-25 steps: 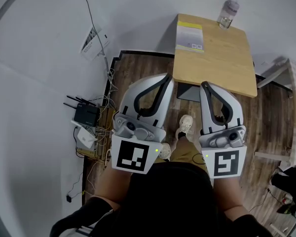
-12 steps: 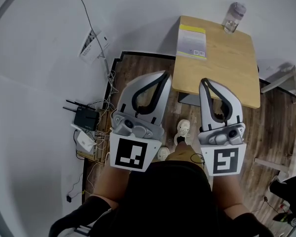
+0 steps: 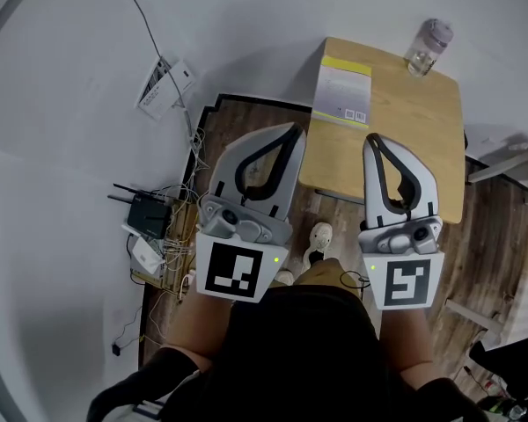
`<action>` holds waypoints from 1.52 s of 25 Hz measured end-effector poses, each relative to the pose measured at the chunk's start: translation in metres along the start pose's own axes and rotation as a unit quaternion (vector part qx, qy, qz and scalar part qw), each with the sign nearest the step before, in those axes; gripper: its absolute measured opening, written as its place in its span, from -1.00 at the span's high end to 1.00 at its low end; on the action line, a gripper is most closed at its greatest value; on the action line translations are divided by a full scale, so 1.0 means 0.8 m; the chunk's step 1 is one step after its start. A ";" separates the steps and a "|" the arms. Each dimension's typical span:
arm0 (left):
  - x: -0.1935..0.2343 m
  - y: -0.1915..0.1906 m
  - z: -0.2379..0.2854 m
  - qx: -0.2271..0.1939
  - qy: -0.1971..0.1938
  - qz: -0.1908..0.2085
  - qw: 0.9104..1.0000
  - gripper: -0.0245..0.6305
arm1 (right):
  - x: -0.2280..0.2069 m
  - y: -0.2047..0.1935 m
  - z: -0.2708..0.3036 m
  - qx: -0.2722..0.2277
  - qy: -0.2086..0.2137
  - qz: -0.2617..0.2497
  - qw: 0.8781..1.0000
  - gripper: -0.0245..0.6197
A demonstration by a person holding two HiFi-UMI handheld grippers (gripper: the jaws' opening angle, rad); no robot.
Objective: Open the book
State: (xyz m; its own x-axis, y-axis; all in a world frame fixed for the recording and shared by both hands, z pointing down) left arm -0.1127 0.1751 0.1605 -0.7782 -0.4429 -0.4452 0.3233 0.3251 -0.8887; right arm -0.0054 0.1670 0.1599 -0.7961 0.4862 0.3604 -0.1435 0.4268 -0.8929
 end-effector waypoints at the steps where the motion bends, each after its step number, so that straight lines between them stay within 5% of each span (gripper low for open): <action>1: 0.003 -0.003 0.009 0.002 0.002 0.000 1.000 0.90 | -0.007 -0.005 0.006 0.000 0.002 0.001 1.000 0.84; 23: 0.030 -0.048 0.159 0.024 0.022 0.007 0.999 0.90 | -0.127 -0.085 0.093 -0.011 0.013 0.011 1.000 0.84; 38: 0.030 -0.054 0.185 0.028 0.019 0.011 0.999 0.90 | -0.142 -0.103 0.102 -0.011 0.016 0.020 1.000 0.84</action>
State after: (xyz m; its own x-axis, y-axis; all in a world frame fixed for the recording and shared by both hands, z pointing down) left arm -0.0659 0.0267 0.1716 -0.7899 -0.4043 -0.4610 0.3697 0.2858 -0.8841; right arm 0.0490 0.0144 0.1708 -0.7819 0.5264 0.3339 -0.0992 0.4238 -0.9003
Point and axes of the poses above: the fingertips, and each gripper's own axes: z forward along the fingers, x to its left, y out of its top, the point moved 3 cm from there along -z, backward along the fingers, and after that the axes turned 6 degrees about -y, right-handed, at the moved point
